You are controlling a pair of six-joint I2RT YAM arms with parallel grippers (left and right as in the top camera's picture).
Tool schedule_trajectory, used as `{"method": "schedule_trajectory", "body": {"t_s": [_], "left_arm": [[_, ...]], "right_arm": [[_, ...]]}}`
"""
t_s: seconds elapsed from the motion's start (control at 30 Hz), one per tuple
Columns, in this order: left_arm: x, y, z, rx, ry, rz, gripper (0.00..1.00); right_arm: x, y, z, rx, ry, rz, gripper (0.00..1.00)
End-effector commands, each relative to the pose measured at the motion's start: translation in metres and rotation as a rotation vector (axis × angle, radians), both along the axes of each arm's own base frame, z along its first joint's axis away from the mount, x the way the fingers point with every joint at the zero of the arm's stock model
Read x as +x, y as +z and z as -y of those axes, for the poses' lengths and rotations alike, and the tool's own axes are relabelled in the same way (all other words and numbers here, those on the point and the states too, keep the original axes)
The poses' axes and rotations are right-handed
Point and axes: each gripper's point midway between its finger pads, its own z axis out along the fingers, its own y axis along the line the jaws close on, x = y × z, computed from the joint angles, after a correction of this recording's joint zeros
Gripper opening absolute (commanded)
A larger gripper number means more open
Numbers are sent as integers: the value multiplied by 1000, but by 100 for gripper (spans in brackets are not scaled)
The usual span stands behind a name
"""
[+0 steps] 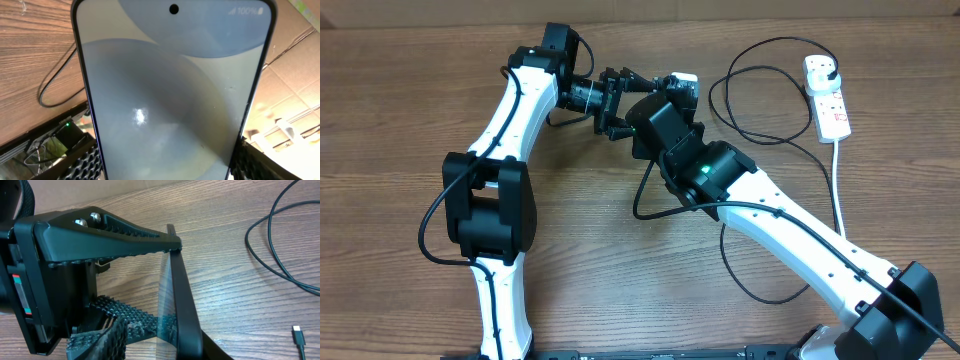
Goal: Plug charger to phone and switch on socket
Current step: 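Close the right gripper on the phone's bottom edge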
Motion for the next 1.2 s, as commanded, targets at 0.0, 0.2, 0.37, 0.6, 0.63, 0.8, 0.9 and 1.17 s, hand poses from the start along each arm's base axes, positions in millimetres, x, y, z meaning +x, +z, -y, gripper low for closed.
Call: {"method": "schedule_trajectory", "body": {"t_s": [0.0, 0.2, 0.37, 0.6, 0.63, 0.8, 0.9, 1.17], "left_arm": [[0, 16, 7, -65, -28, 39, 70], [0, 17, 7, -67, -31, 53, 69], [0, 16, 7, -66, -31, 54, 69], [0, 17, 7, -67, -32, 57, 70], [0, 16, 7, -67, -32, 57, 70], [0, 16, 7, -67, -33, 58, 70], [0, 17, 7, -68, -34, 65, 70], [0, 16, 7, -68, -35, 69, 70]], "right_arm": [[4, 13, -1, 18, -2, 29, 35], [8, 14, 2, 22, -11, 33, 32], [8, 14, 3, 21, -14, 32, 30], [7, 13, 0, 33, 2, 22, 27], [7, 13, 0, 34, 3, 21, 27], [7, 13, -1, 35, 4, 20, 25], [7, 13, -1, 35, 4, 20, 22], [7, 13, -1, 35, 4, 20, 18]]}}
